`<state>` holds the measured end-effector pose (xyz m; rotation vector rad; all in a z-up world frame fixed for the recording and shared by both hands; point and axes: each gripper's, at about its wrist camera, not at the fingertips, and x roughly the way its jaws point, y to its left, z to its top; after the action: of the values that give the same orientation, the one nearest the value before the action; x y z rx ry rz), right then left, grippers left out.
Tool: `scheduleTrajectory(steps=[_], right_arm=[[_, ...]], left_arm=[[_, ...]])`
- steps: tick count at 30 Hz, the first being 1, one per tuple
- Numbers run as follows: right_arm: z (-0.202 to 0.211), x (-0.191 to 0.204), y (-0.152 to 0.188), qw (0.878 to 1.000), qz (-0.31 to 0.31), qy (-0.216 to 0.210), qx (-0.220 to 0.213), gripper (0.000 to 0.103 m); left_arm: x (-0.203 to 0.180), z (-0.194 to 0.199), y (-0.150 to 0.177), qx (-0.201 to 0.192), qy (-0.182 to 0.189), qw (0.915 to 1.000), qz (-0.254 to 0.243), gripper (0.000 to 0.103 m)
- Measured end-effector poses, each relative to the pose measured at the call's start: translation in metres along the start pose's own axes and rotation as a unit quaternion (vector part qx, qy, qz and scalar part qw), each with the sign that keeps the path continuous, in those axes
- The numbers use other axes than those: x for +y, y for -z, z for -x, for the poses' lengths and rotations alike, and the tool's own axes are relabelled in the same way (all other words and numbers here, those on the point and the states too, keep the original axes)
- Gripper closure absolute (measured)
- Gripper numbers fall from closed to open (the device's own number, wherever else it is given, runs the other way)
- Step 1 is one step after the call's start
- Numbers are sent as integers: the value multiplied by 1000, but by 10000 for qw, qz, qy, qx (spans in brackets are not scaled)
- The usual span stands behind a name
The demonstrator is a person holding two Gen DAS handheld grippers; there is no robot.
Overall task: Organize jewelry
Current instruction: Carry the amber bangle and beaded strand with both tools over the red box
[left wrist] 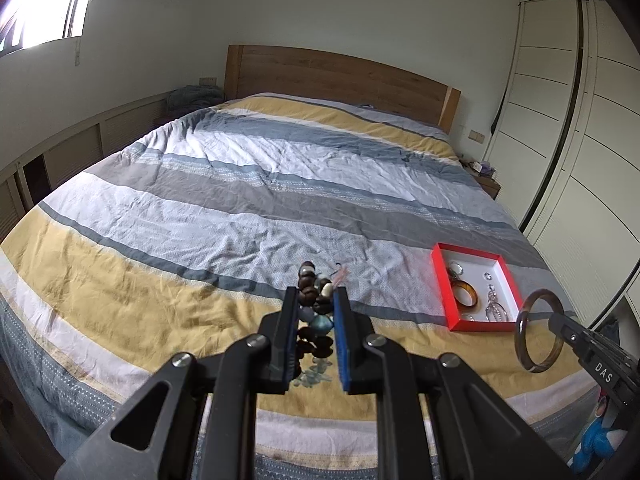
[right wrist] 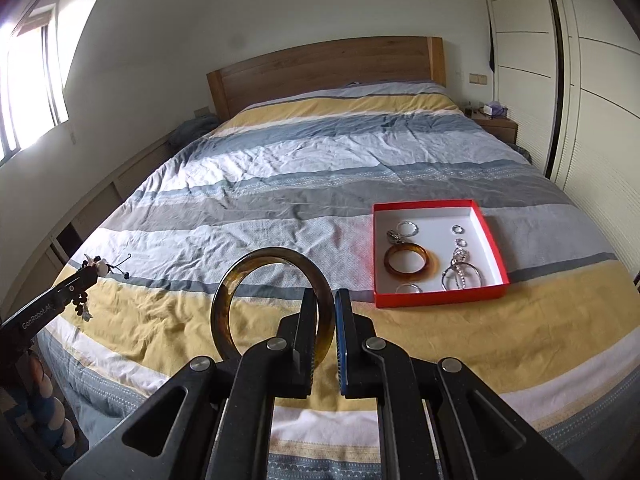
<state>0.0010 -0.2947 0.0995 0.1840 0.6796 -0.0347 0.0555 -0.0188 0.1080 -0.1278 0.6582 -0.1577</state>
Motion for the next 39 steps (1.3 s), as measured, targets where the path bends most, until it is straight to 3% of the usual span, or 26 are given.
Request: scheduleTrajectory(steps=[10,18,28,39], right_arm=[[31,-35,8,9995,-233,-10,-234,94],[24,-69,15,9988,-415,71,-268,94],[-23,-127,24,9963,-800,282,97,94],[-98,-189,7,9927,-980,509,480,94]], left_arm=[[-34,20,13,21,49,9997,-246,88],[-62,1,19,246,38,9986,-459,88],[-105,-59,28,779,120,9941,-743,88],[-185,-154,26,1271,664,9814,-1277,88]])
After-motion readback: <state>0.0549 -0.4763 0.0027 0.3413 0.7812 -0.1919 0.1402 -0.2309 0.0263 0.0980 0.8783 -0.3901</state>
